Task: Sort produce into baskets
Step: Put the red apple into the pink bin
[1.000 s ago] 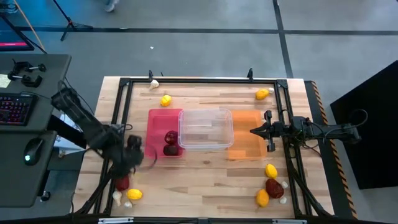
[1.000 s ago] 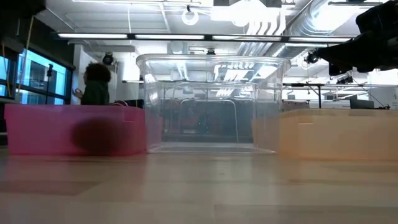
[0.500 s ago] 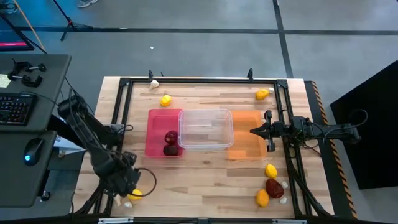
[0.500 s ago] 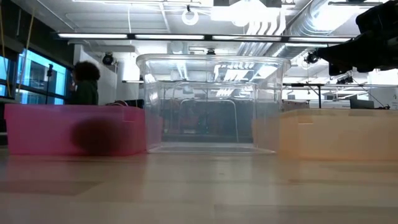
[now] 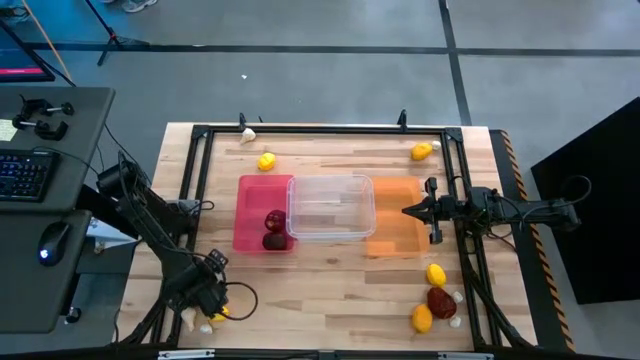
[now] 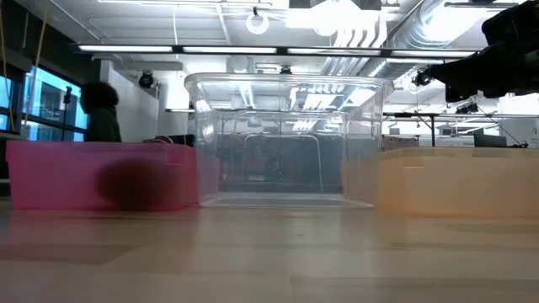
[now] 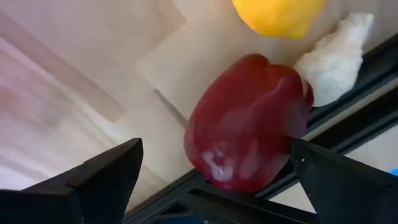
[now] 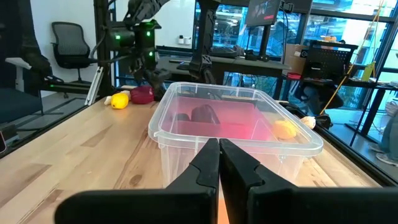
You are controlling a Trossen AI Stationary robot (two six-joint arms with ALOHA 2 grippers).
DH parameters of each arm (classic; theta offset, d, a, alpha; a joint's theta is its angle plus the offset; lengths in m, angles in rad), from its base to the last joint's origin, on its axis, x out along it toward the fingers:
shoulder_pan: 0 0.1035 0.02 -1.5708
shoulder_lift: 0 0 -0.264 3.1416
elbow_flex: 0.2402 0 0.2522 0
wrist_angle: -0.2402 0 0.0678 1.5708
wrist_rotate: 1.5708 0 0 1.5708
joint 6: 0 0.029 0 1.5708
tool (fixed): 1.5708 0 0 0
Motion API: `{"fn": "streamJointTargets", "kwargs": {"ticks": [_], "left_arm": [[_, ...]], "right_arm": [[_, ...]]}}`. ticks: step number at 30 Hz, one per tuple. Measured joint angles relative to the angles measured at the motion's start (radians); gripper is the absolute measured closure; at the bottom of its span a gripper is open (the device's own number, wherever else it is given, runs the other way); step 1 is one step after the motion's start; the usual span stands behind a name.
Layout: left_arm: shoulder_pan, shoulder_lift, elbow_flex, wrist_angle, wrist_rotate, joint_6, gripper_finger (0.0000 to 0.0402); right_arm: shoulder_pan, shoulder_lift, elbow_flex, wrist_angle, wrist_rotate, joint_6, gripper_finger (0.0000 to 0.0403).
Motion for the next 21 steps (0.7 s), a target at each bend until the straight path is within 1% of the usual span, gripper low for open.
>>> {"fn": "streamJointTargets", "kwargs": {"ticks": [12, 16, 19, 21], "left_arm": [[0.0, 0.001, -0.119, 0.109, -0.024, -0.009, 0.0011], [-0.001, 0.001, -0.153, 0.162, -0.021, -0.055, 0.0012], [-0.001, 0.001, -0.16, 0.18, -0.02, -0.102, 0.0021], [0.001, -0.001, -0.16, 0.194, -0.017, -0.134, 0.0039]], "right_arm": [[0.0, 0.0, 0.0, 0.0, 0.0, 0.0, 0.0402], [0.0, 0.0, 0.0, 0.0, 0.0, 0.0, 0.0402], [0.0, 0.0, 0.0, 0.0, 0.0, 0.0, 0.0402], [0.0, 0.0, 0.0, 0.0, 0.0, 0.0, 0.0402]]}}
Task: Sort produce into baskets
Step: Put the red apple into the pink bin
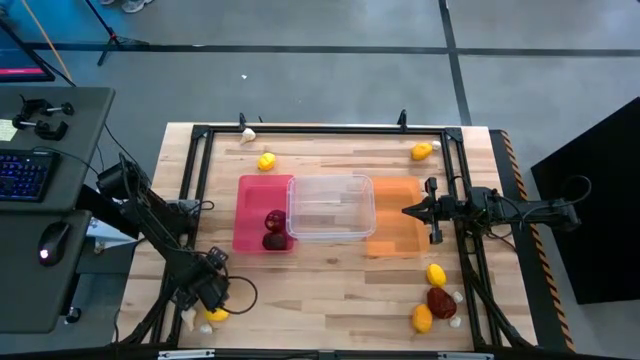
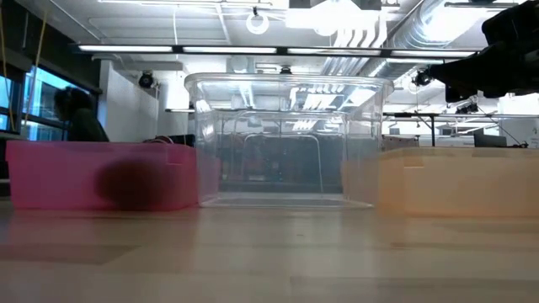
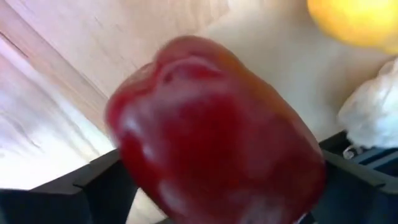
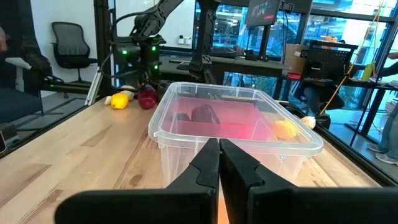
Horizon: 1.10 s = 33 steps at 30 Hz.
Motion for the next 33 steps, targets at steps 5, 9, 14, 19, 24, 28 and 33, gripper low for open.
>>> {"fn": "streamJointTargets", "kwargs": {"ticks": [5, 9, 14, 19, 24, 28, 33], "left_arm": [[0.005, -0.047, 0.016, -0.021, 0.0, -0.091, 0.0112], [0.004, -0.159, 0.074, -0.13, 0.0, -0.172, 0.0114], [0.011, -0.35, 0.216, -0.323, -0.175, -0.268, 0.0114], [0.111, -0.464, 0.281, -0.351, -0.676, -0.397, 0.0091], [0.372, -0.467, 0.196, -0.339, -0.746, -0.281, 0.0084], [0.561, -0.462, 0.073, -0.143, -0.583, -0.159, 0.0082], [0.675, -0.455, 0.028, -0.05, -0.525, -0.153, 0.008]], "right_arm": [[0.0, 0.0, 0.0, 0.0, 0.0, 0.0, 0.0402], [0.0, 0.0, 0.0, 0.0, 0.0, 0.0, 0.0402], [0.0, 0.0, 0.0, 0.0, 0.0, 0.0, 0.0402], [0.0, 0.0, 0.0, 0.0, 0.0, 0.0, 0.0402], [0.0, 0.0, 0.0, 0.0, 0.0, 0.0, 0.0402], [0.0, 0.0, 0.0, 0.0, 0.0, 0.0, 0.0402], [0.0, 0.0, 0.0, 0.0, 0.0, 0.0, 0.0402]]}}
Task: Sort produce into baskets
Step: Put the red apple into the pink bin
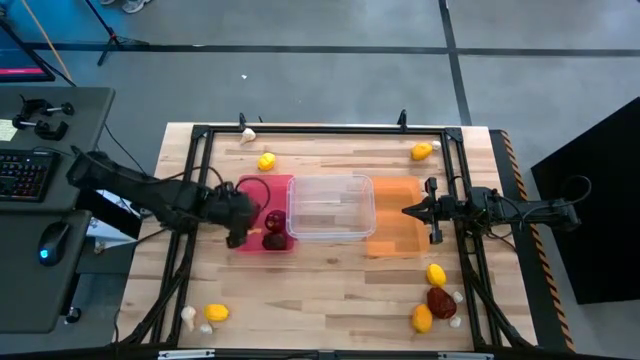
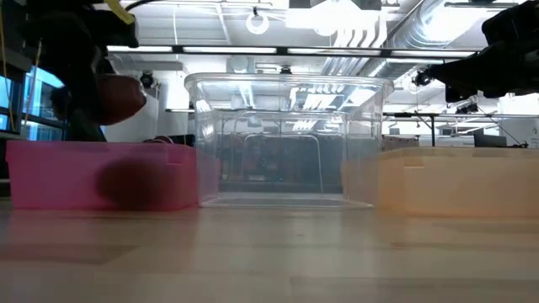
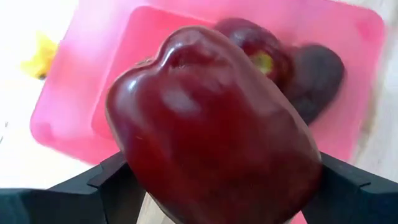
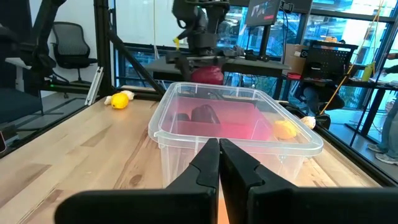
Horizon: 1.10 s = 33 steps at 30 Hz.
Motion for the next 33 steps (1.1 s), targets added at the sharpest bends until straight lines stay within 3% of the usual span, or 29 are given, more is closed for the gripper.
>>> {"fn": "streamJointTargets", "kwargs": {"ticks": [13, 24, 29, 33], "left_arm": [[0.044, 0.014, 0.0, 0.013, 0.025, -0.02, 0.0074], [0.105, 0.032, 0.001, 0.009, 0.169, 0.112, 0.0005], [0.108, -0.031, 0.046, 0.03, 0.222, 0.128, 0.0009], [0.087, -0.136, 0.056, 0.137, 0.222, 0.119, 0.0009]], "right_arm": [[0.0, 0.0, 0.0, 0.0, 0.0, 0.0, 0.0402], [0.0, 0.0, 0.0, 0.0, 0.0, 0.0, 0.0402], [0.0, 0.0, 0.0, 0.0, 0.0, 0.0, 0.0402], [0.0, 0.001, 0.0, 0.0, 0.0, 0.0, 0.0402]]}}
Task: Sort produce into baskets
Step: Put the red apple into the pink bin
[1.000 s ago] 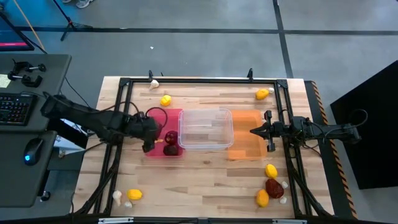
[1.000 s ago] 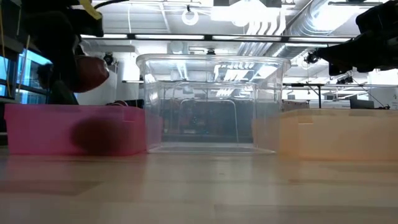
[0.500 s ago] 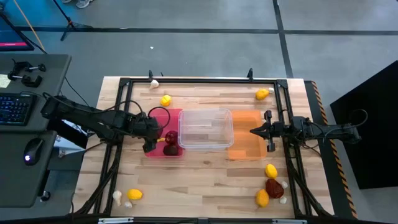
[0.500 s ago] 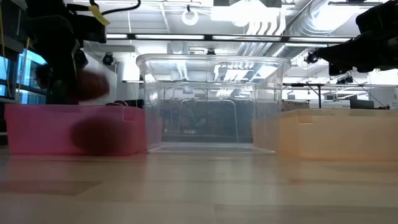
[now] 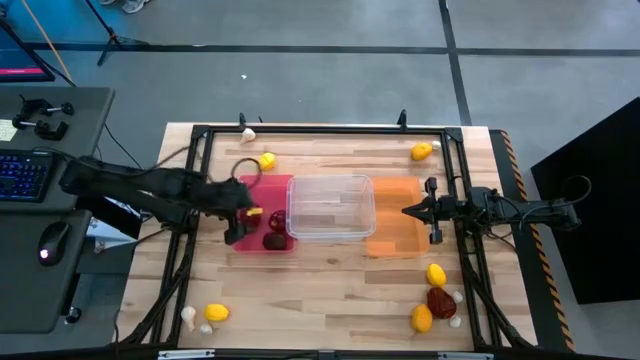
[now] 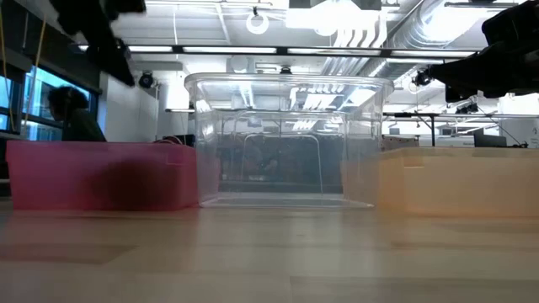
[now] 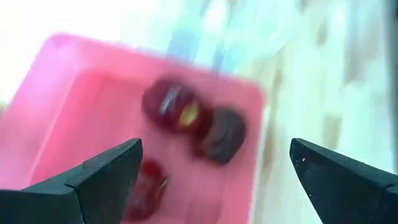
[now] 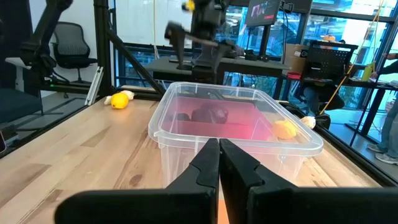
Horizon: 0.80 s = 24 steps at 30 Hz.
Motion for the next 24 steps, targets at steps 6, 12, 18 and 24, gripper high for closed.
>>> {"fn": "streamJointTargets", "kwargs": {"ticks": [6, 12, 18, 24], "left_arm": [[-0.05, -0.116, 0.0, 0.169, -0.177, -0.051, 0.0009], [-0.058, -0.127, -0.018, 0.431, -0.334, -0.124, 0.0009], [-0.043, -0.121, -0.063, 0.869, -0.474, -0.176, 0.0009], [-0.007, -0.124, -0.064, 1.091, -0.525, -0.137, 0.0009]], "right_arm": [[0.0, 0.0, 0.0, 0.0, 0.0, 0.0, 0.0402], [0.0, 0.0, 0.0, 0.0, 0.003, -0.002, 0.0402], [-0.002, 0.0, 0.0, 0.019, 0.127, -0.049, 0.0402], [-0.002, 0.0, 0.0, 0.022, 0.135, -0.046, 0.0402]]}}
